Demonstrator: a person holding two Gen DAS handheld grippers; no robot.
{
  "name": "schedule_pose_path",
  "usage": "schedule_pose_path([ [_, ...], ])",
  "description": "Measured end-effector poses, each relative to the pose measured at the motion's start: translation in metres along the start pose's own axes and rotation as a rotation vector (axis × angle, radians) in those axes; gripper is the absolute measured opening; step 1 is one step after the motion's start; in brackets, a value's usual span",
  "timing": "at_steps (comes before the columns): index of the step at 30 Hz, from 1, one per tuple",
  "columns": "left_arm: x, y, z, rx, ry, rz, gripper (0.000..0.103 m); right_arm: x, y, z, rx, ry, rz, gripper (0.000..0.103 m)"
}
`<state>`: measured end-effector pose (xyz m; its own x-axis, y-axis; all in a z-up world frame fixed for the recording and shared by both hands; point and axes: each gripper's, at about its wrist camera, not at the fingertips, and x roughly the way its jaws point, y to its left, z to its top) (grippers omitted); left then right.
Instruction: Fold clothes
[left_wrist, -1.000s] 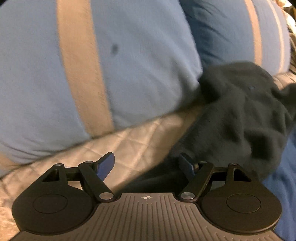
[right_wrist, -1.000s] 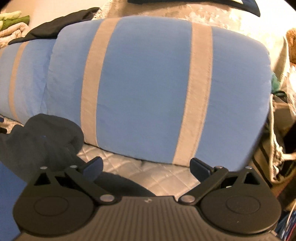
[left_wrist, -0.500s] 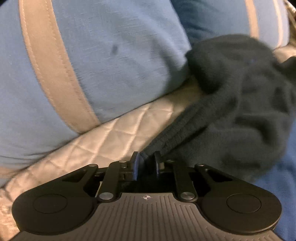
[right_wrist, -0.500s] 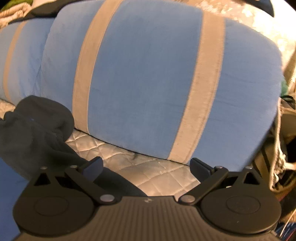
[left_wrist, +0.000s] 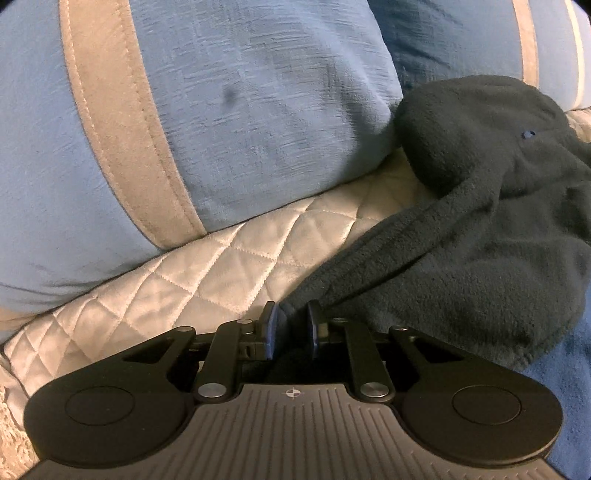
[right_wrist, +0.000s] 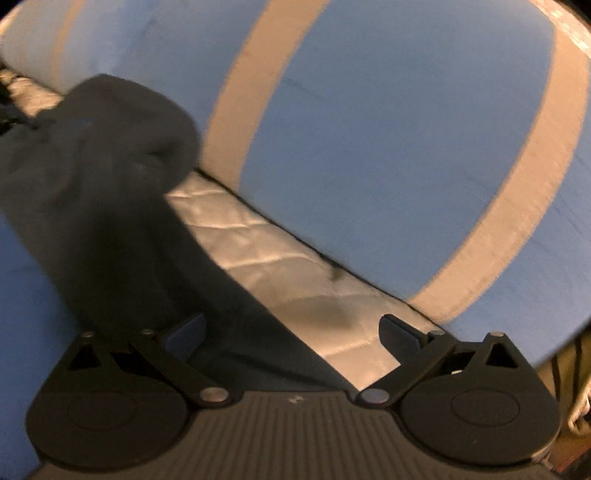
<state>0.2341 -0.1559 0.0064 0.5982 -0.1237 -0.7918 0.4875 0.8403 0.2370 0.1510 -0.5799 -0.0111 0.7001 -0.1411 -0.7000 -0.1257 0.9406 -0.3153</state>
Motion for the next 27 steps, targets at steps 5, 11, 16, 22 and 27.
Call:
schedule_pose_path([
  [5,0.002,-0.003,0.0,-0.008,0.002,0.011,0.018,0.016,0.004,0.011,-0.016,0.027,-0.036,0.101],
  [11,0.001,-0.013,0.0,0.027,-0.003,0.056,0.018,0.026,0.018,0.003,-0.038,-0.014,-0.007,0.055],
  [16,0.002,-0.031,-0.002,0.14,-0.025,0.151,0.017,0.023,0.048,0.003,-0.227,-0.009,-0.064,0.016],
  [22,0.009,-0.041,0.003,0.25,-0.042,0.269,0.016,0.027,0.053,0.008,-0.238,0.017,-0.159,0.013],
  [27,0.018,-0.045,0.008,0.296,-0.051,0.335,0.016,0.033,0.058,0.013,-0.239,0.023,-0.231,0.012],
])
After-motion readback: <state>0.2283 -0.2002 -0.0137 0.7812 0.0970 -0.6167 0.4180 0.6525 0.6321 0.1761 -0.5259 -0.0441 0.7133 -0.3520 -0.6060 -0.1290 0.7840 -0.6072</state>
